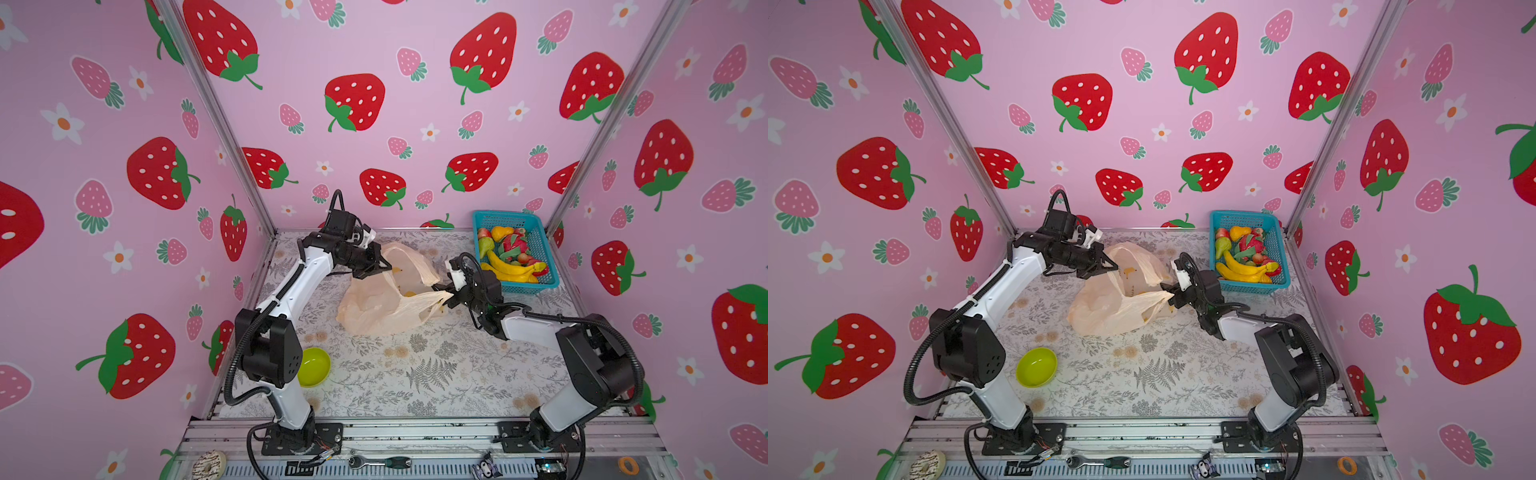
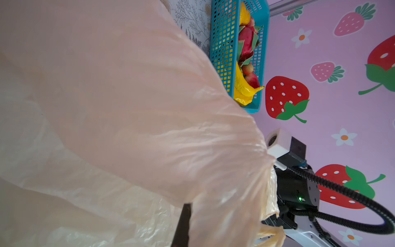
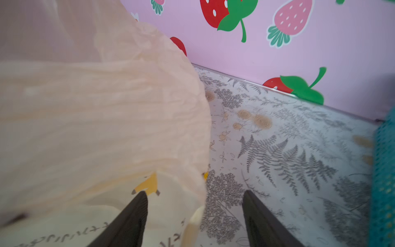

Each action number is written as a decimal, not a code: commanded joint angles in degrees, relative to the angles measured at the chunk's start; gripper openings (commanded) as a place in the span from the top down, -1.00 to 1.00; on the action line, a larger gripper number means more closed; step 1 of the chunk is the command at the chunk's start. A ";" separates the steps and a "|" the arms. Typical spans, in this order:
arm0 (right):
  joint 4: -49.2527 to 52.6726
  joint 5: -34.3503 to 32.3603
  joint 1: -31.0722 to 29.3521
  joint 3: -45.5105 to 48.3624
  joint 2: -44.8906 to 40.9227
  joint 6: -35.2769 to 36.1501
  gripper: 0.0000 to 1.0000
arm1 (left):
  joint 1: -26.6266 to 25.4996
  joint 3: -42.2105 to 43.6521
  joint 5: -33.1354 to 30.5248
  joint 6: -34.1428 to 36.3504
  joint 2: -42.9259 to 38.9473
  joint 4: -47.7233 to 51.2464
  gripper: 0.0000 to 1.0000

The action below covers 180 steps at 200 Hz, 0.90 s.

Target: Place the fake fruits into the plastic bag and tie a complex knot

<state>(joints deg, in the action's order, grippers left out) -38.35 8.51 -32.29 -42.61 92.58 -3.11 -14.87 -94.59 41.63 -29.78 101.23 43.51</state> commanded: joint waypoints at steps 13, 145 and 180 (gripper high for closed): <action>-9.13 -1.53 -0.73 1.52 -5.81 8.01 -0.71 | 0.02 0.87 1.23 1.59 -1.30 0.44 1.00; -2.52 19.10 7.48 -12.26 0.45 -32.06 0.83 | -1.21 1.55 -10.23 14.88 -2.36 5.79 1.00; -3.04 27.24 9.53 -13.19 4.73 -40.54 0.81 | -1.21 3.83 -8.52 15.32 -4.00 2.28 1.00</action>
<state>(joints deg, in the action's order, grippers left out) -43.88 28.14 -23.09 -54.26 94.61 -33.58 -16.01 -91.92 33.12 -16.53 99.39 47.53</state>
